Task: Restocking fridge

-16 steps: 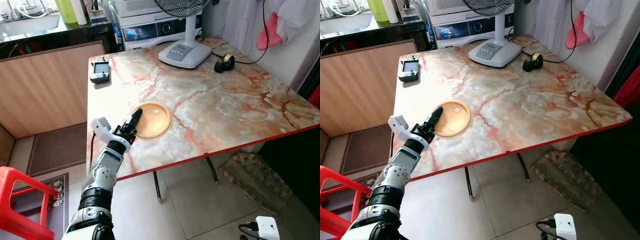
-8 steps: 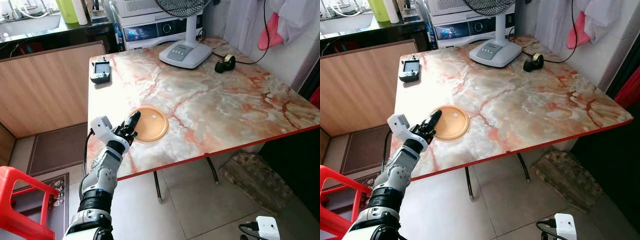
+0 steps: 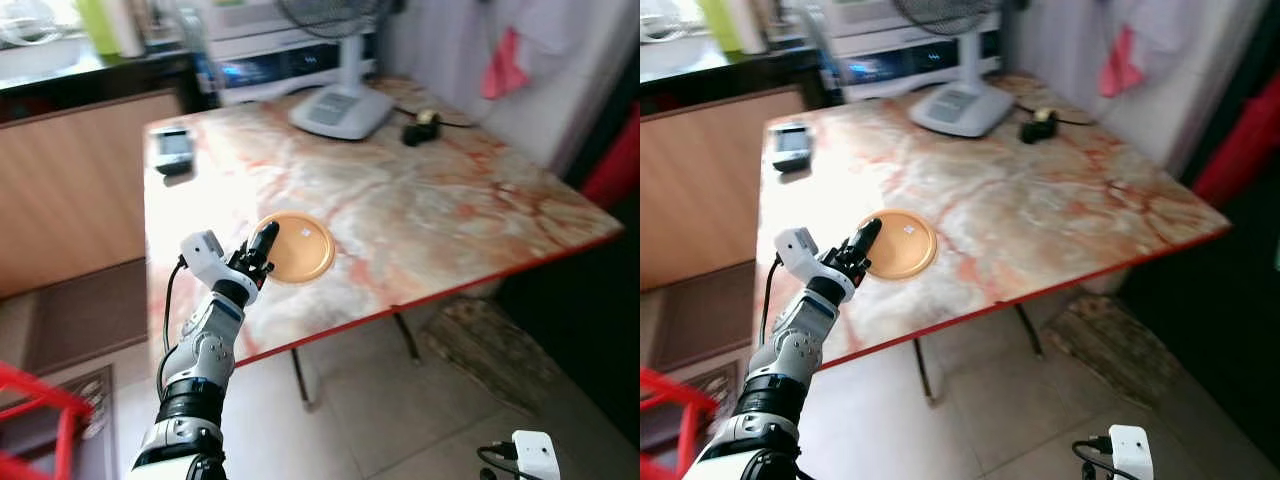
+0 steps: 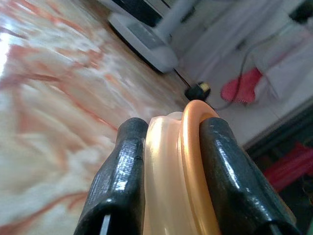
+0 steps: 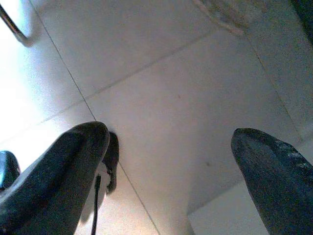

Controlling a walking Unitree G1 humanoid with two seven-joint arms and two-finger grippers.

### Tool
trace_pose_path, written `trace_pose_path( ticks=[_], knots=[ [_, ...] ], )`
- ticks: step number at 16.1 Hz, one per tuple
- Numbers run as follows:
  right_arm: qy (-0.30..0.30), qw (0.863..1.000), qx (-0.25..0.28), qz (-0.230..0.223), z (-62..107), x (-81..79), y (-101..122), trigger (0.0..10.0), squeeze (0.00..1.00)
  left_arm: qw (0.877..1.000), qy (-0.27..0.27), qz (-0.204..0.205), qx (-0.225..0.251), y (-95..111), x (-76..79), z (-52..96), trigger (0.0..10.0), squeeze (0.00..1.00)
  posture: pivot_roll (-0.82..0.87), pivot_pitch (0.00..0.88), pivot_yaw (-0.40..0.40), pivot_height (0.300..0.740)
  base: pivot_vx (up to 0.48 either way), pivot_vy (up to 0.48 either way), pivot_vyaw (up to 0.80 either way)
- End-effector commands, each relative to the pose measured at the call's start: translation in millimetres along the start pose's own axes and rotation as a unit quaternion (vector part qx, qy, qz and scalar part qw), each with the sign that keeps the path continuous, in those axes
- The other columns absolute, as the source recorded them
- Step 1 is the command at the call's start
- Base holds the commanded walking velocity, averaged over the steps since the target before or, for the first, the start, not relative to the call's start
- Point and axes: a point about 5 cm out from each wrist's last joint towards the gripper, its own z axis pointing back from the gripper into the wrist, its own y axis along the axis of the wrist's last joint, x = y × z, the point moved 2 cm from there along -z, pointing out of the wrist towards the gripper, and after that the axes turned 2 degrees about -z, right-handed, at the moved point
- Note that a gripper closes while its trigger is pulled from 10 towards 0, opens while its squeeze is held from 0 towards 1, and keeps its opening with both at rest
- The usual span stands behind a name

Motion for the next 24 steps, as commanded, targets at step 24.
trace_pose_path(
  ticks=[24],
  knots=[
    [0.005, 1.0, -0.013, -0.002, 0.4, -1.3, -7, 10.0, 0.0, 0.999, -0.028, -0.025, -0.014, -3, 10.1, -6.0, 10.0, 0.0, 0.1, 0.0, 0.043, 0.74, 0.0, 0.03, -0.78]
  ],
)
